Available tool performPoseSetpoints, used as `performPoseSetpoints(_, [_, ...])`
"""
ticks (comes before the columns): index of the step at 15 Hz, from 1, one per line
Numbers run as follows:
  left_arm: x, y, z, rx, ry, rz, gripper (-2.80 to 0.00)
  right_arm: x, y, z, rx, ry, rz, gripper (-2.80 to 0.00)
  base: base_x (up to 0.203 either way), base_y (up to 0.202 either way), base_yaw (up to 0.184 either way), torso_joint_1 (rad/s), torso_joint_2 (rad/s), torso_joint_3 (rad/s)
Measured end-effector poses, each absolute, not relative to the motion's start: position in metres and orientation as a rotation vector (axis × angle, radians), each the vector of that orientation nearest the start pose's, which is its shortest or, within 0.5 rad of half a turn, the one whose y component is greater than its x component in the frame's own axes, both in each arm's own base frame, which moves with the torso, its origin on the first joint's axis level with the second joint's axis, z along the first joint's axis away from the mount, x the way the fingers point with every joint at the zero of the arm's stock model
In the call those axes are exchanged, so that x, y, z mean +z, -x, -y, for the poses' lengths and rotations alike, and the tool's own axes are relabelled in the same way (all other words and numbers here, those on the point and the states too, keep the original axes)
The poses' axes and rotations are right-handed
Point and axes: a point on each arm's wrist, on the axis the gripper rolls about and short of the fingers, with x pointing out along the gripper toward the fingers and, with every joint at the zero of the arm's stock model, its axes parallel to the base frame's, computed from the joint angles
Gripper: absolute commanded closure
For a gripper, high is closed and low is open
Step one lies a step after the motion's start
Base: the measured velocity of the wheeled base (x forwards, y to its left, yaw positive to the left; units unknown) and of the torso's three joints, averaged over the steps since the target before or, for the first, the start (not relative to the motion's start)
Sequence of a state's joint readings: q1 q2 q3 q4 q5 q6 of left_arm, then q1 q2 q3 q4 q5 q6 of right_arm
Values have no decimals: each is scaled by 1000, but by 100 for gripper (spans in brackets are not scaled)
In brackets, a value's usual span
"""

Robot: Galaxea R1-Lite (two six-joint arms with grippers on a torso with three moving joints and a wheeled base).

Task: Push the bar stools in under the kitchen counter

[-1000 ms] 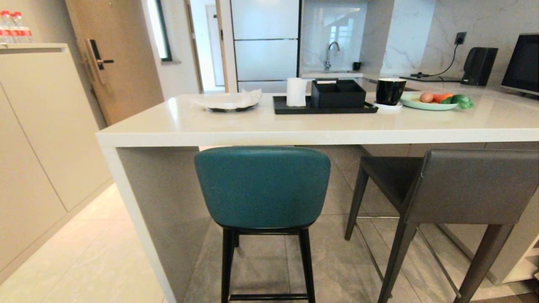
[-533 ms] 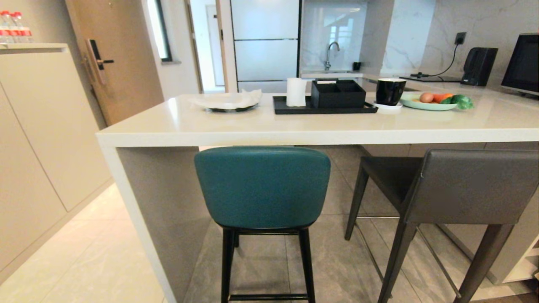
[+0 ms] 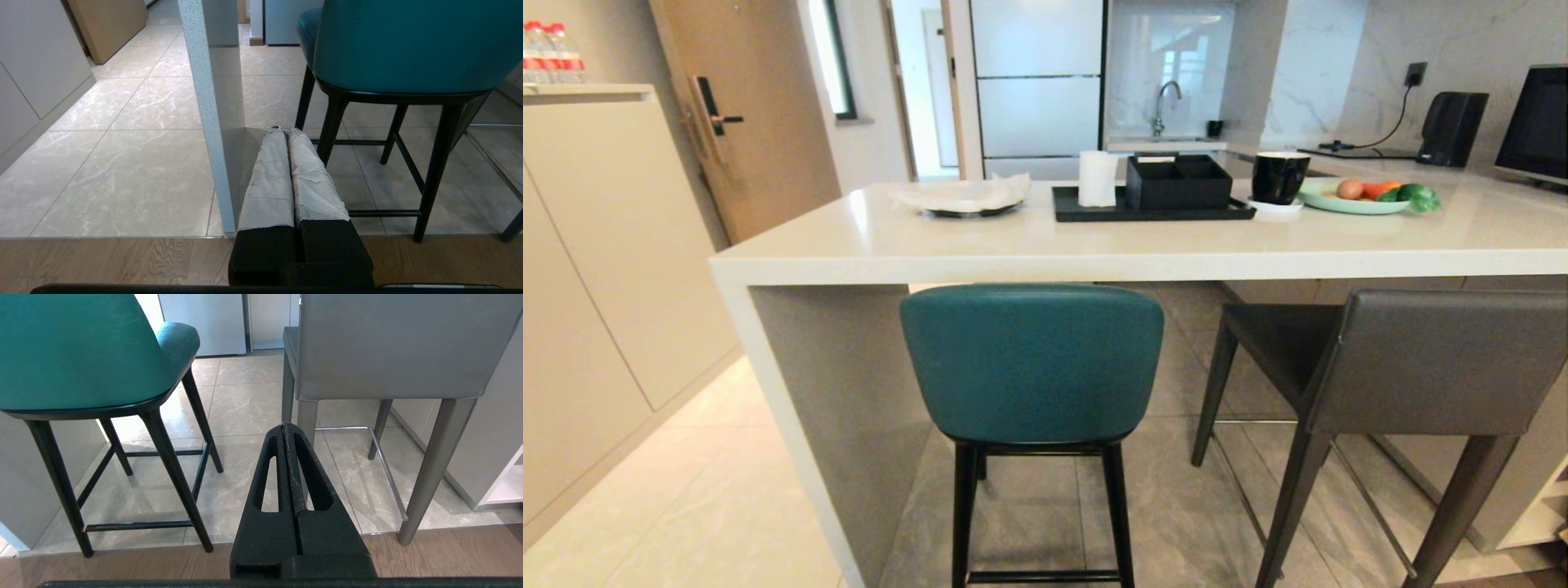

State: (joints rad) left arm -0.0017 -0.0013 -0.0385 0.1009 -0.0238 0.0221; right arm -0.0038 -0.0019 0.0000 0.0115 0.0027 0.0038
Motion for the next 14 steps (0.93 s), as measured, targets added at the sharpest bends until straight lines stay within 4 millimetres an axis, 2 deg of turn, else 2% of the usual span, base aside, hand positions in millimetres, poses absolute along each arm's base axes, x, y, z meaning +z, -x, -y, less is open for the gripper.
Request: performPoseSetpoints(14, [76,26,0,-26,-25,-66,0,74,23,0,-1,-7,-10,0,0,0,0,0,0,0])
